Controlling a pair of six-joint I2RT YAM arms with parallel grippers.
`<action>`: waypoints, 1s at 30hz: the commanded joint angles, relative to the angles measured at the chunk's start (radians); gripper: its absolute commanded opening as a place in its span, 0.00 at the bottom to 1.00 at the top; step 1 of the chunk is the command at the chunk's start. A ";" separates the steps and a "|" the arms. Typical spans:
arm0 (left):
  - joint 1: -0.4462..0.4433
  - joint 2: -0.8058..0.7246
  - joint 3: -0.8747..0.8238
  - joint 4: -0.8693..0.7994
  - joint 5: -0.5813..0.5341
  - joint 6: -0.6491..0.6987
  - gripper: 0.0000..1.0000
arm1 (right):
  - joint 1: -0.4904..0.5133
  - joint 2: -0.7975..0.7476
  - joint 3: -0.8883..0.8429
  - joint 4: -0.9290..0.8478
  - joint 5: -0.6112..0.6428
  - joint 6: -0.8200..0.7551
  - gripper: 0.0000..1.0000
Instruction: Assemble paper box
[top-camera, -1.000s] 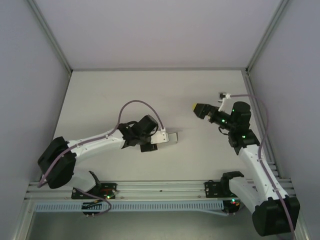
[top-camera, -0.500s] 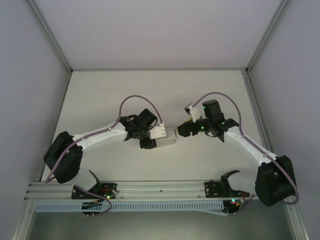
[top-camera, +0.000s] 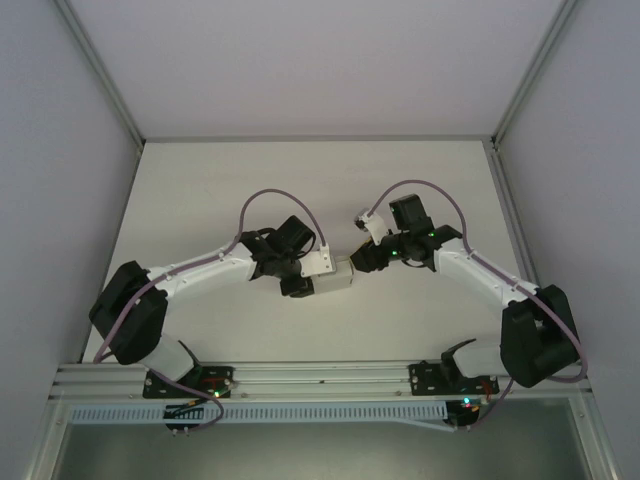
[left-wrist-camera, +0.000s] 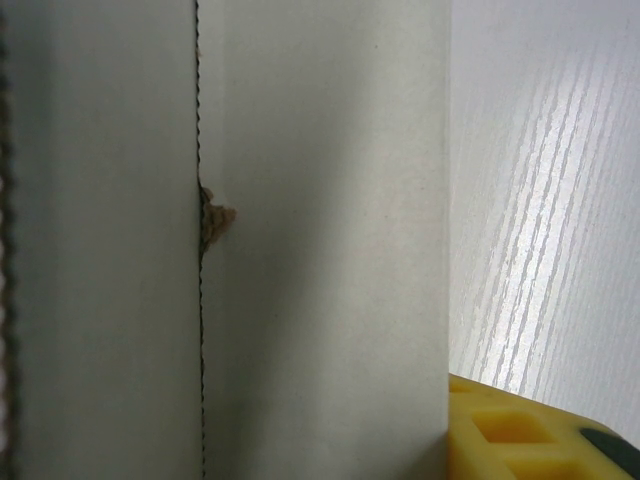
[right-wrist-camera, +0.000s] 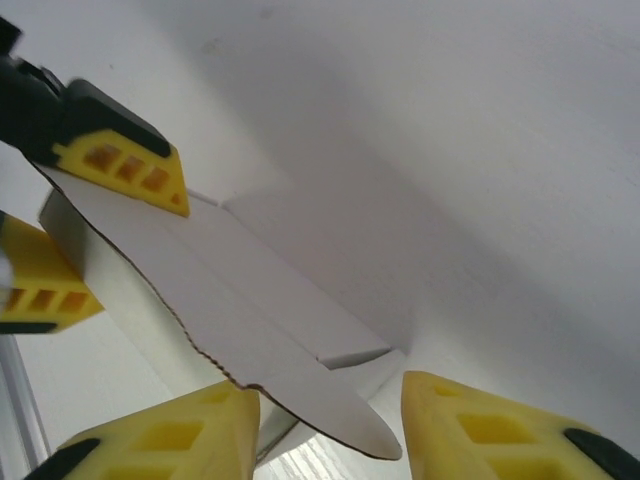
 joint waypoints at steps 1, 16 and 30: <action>0.007 0.028 0.005 -0.038 0.019 0.011 0.46 | 0.011 0.024 0.038 -0.027 0.018 -0.017 0.31; 0.010 0.047 0.017 -0.039 0.005 0.000 0.47 | 0.045 0.054 0.107 -0.105 0.078 0.018 0.22; 0.022 0.090 0.042 -0.030 -0.037 -0.044 0.47 | 0.069 0.059 0.189 -0.186 0.089 0.381 0.10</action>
